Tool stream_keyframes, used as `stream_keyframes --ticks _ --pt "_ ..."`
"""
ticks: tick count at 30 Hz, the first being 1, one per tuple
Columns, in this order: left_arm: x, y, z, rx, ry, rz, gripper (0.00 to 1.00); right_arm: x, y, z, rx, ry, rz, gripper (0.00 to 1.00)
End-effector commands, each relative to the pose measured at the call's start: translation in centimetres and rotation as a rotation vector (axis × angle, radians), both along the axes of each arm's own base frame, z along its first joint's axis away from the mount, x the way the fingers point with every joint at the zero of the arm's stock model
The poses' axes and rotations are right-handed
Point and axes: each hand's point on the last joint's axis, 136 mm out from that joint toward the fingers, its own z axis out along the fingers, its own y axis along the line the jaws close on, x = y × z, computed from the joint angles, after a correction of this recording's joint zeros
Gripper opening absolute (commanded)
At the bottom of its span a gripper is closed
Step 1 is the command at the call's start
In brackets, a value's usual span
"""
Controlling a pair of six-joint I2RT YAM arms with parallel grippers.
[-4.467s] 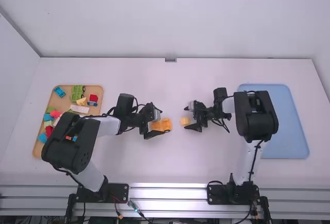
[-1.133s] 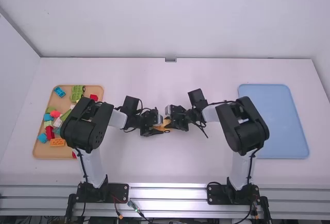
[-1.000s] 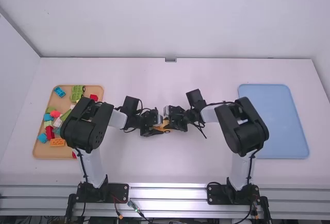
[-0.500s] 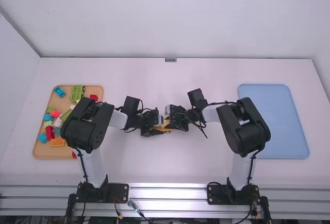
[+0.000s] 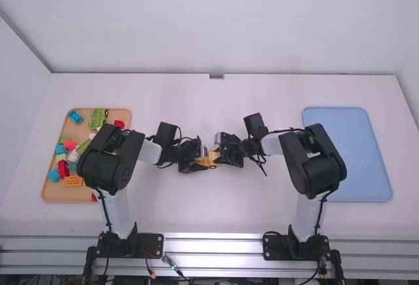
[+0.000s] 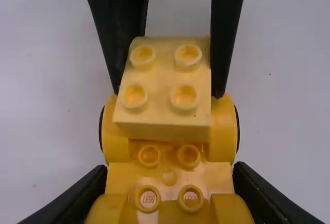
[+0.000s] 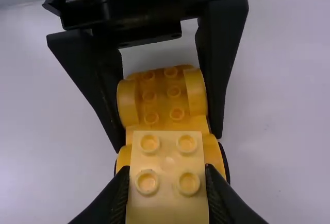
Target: Assemble lego blocks to make yellow taxi
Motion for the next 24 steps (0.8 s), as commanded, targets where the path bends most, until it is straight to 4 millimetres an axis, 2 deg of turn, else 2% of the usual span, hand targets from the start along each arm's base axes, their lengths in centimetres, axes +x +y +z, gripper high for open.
stream_keyframes --ticks 1,12,24 --pt "-1.2 0.2 -1.2 0.021 0.030 -0.013 0.27 -0.2 -1.4 -2.1 -0.105 -0.020 -0.015 0.05" --pt "-1.4 0.2 -1.2 0.015 0.038 -0.018 0.29 -0.1 -1.3 -2.1 -0.100 -0.048 0.000 0.05" --pt "-1.9 0.3 -1.4 0.022 0.065 -0.017 0.27 -0.3 -0.5 -1.1 -0.036 -0.070 0.041 0.08"
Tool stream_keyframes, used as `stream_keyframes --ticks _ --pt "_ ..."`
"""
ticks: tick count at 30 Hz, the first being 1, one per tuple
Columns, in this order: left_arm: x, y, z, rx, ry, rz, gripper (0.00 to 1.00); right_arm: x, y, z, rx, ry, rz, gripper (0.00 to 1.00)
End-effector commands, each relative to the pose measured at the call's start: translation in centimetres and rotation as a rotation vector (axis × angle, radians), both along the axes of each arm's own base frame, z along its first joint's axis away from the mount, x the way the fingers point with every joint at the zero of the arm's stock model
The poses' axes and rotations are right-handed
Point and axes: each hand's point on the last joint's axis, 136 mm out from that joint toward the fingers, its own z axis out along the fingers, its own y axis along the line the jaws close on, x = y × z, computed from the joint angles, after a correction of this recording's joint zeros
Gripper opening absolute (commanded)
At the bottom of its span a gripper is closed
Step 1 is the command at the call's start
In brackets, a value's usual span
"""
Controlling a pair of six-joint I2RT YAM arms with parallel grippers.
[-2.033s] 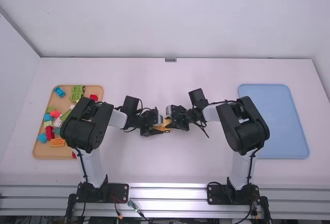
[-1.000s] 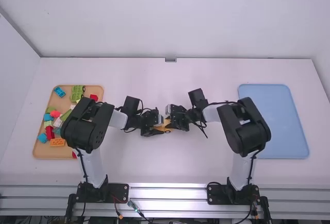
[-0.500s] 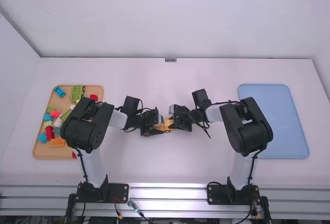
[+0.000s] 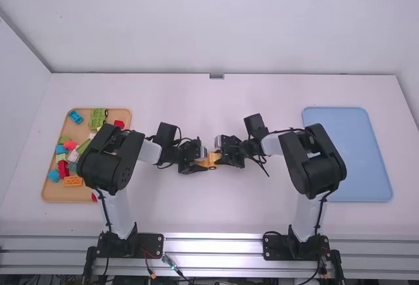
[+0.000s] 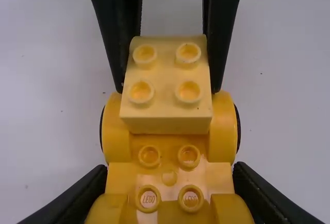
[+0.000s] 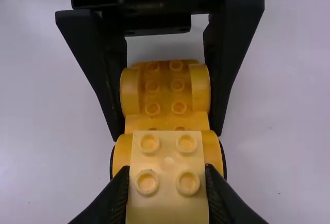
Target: Assemble lego blocks to make yellow taxi
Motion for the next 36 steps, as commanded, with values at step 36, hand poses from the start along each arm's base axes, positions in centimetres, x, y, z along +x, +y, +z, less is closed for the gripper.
stream_keyframes --ticks 36 --pt "-1.4 0.4 -1.4 0.027 0.055 0.000 0.27 -0.5 1.6 0.0 -0.028 -0.027 0.005 0.03"
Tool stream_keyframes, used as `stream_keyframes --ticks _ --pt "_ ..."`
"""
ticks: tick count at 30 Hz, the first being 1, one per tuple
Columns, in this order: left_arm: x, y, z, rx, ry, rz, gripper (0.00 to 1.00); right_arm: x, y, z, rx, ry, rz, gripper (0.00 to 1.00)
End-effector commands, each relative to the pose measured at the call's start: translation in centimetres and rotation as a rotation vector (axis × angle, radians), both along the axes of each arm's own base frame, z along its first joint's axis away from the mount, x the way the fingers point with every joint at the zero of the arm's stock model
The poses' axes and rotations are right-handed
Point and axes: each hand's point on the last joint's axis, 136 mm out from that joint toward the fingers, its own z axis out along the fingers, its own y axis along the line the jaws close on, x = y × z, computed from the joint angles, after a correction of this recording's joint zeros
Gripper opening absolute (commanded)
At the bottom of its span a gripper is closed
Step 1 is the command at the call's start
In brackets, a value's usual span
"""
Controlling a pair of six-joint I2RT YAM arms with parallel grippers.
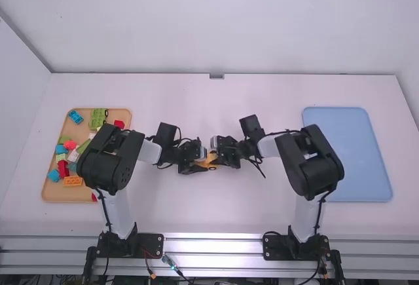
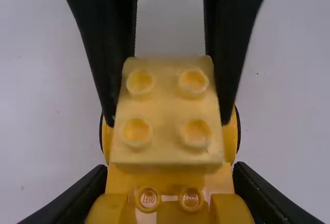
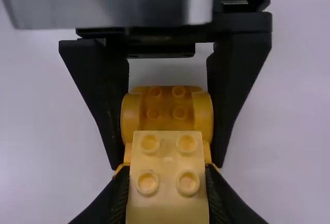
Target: Assemble lego blocks to make yellow taxi
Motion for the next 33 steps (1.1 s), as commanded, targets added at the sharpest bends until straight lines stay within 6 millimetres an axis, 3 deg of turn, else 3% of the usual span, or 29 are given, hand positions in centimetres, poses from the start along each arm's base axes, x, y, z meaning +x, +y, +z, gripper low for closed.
stream_keyframes --ticks 1,33 --pt "-1.3 0.3 -1.4 0.030 0.053 0.003 0.27 0.3 -0.3 -0.4 -0.053 -0.011 -0.029 0.03" --pt "-1.0 0.3 -1.3 0.031 0.056 0.004 0.27 1.8 -1.8 -1.5 -0.139 -0.023 -0.111 0.00"
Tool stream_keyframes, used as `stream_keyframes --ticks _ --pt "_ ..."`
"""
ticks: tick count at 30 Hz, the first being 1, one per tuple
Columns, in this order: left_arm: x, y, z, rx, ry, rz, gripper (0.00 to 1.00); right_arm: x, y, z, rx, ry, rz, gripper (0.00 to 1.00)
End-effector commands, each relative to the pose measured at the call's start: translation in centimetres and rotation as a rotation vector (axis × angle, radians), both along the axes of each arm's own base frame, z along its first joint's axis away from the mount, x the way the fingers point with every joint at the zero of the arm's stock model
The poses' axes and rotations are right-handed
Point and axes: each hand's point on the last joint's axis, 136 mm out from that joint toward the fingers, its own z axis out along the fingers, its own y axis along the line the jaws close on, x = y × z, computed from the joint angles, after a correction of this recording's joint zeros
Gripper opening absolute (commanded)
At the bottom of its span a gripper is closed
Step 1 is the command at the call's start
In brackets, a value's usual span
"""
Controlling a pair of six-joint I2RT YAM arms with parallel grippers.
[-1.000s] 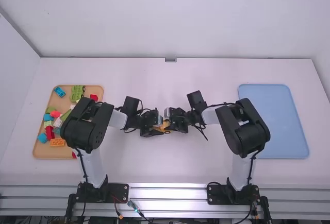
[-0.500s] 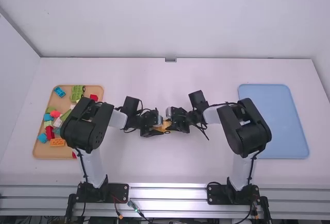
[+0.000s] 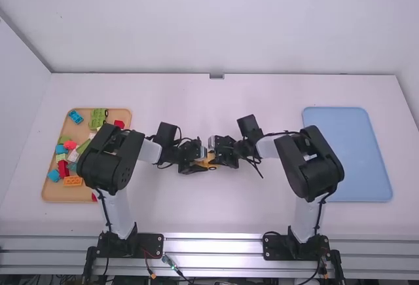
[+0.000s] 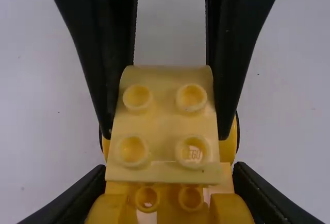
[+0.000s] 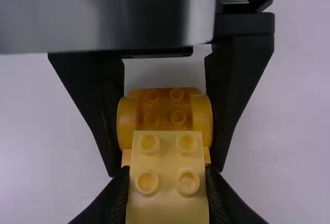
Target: Assemble lego blocks to make yellow taxi
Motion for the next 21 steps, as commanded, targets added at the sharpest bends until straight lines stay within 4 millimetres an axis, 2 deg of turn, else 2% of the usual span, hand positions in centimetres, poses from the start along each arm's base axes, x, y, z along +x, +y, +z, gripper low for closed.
stream_keyframes --ticks 1,21 --pt "-1.05 0.30 -1.28 0.028 0.051 0.005 0.27 1.29 -1.74 -1.41 -0.105 -0.019 -0.076 0.00" --pt "-0.97 0.30 -1.25 0.027 0.047 0.006 0.27 1.23 -2.63 -1.67 -0.116 0.007 -0.089 0.02"
